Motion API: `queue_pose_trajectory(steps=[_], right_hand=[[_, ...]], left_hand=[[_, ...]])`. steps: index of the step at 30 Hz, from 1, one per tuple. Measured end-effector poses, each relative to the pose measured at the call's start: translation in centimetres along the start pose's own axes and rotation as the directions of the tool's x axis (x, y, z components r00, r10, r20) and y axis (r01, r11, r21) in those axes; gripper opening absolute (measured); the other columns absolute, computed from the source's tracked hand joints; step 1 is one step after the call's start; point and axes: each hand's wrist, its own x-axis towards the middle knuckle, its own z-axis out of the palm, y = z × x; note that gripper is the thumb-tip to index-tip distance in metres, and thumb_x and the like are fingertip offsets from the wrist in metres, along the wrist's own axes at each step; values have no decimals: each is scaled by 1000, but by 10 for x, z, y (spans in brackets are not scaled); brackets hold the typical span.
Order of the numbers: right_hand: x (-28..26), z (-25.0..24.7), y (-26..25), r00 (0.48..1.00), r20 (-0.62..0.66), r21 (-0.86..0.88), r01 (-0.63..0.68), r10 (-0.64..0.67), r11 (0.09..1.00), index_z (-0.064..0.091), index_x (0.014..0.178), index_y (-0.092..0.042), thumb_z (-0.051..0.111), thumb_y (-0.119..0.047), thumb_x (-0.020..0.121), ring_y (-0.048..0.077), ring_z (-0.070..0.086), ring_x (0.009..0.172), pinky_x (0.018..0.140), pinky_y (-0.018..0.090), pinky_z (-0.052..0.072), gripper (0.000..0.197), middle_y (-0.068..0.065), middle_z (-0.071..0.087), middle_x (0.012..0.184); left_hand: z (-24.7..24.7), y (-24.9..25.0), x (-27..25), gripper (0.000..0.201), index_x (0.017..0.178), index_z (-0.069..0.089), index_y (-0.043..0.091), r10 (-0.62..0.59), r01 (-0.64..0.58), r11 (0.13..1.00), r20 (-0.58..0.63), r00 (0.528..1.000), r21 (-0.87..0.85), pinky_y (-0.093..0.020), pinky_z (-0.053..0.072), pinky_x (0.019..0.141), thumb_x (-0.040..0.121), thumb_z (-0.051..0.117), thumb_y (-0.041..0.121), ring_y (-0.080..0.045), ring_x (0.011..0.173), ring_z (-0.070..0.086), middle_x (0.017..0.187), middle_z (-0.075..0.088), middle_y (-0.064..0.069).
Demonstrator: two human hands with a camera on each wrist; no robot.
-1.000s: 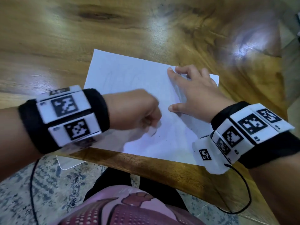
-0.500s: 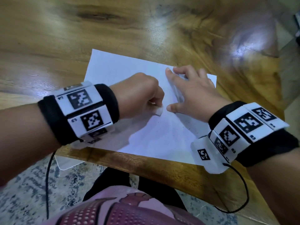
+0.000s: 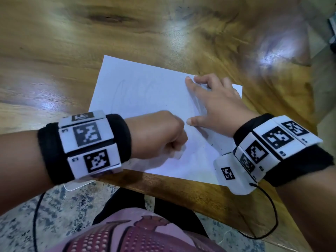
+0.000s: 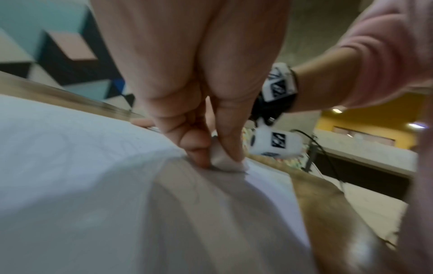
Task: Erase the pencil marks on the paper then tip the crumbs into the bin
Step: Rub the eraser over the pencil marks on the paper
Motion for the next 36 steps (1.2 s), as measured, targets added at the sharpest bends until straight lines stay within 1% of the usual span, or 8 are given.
queue_pose_trajectory(steps=[2, 7, 13, 18, 23, 29, 34, 36], right_hand=[[0, 0, 0, 1000, 0, -4, -4, 4, 1000, 8, 147, -35, 66, -47, 77, 19, 18, 127, 105, 33, 21, 92, -10, 15, 147], [-1, 0, -1, 1000, 2, -1, -8, 8, 1000, 8, 147, -35, 66, -47, 77, 20, 17, 127, 106, 36, 21, 92, -10, 15, 147], [-1, -1, -1, 1000, 7, 6, -6, 6, 1000, 7, 147, -35, 66, -46, 77, 19, 16, 128, 106, 33, 20, 92, -10, 14, 147], [-2, -1, -2, 1000, 6, 5, -9, 9, 1000, 7, 147, -36, 66, -46, 77, 18, 17, 128, 106, 32, 20, 92, -11, 14, 147], [-1, -2, -2, 1000, 9, 2, -14, 14, 1000, 6, 147, -36, 66, -46, 77, 18, 17, 127, 105, 33, 20, 93, -11, 14, 147], [-1, -1, -2, 1000, 2, 6, -13, 13, 1000, 7, 146, -37, 66, -47, 76, 17, 16, 127, 105, 32, 20, 93, -12, 14, 146], [-1, 0, -1, 1000, 0, 18, -10, 10, 1000, 8, 146, -37, 67, -46, 76, 16, 16, 126, 105, 32, 19, 92, -13, 14, 146], [-1, 0, -1, 1000, 1, 15, -12, 12, 1000, 8, 146, -38, 67, -47, 76, 15, 15, 126, 106, 32, 19, 92, -13, 14, 146]], left_hand=[[-2, 0, -1, 7, 78, 68, 13, -14, 14, 1000, 74, 997, 8, -29, 49, 74, 75, 63, 10, -14, 78, 61, 82, 61, 5], [-30, -20, 9, 12, 75, 66, 10, -39, 82, 990, -332, 943, 115, -28, 40, 65, 76, 66, 22, -28, 74, 57, 79, 60, -7], [-8, -18, -19, 5, 78, 68, 15, -132, 137, 984, 44, 990, -114, -13, 38, 58, 76, 64, 13, 4, 61, 51, 69, 53, 11], [-28, -29, -9, 18, 69, 65, 8, -73, 111, 990, -358, 931, 86, -28, 41, 61, 76, 66, 24, -23, 64, 53, 73, 55, -4], [-13, -27, -26, 4, 71, 66, 9, -86, 86, 996, 0, 996, -14, -10, 33, 61, 74, 69, 10, 10, 63, 50, 72, 54, 11], [-26, -24, -4, 10, 72, 65, 10, -94, 129, 988, -350, 932, 79, -24, 35, 64, 76, 67, 20, -22, 69, 53, 74, 52, 0], [-5, -18, -26, 8, 70, 63, 11, -214, 222, 961, 64, 975, -164, -14, 43, 66, 77, 62, 6, -7, 71, 58, 74, 57, 7], [-11, -17, -18, 8, 73, 65, 11, -194, 189, 976, -32, 981, -107, -23, 45, 69, 76, 60, 6, -14, 74, 58, 77, 56, 6]])
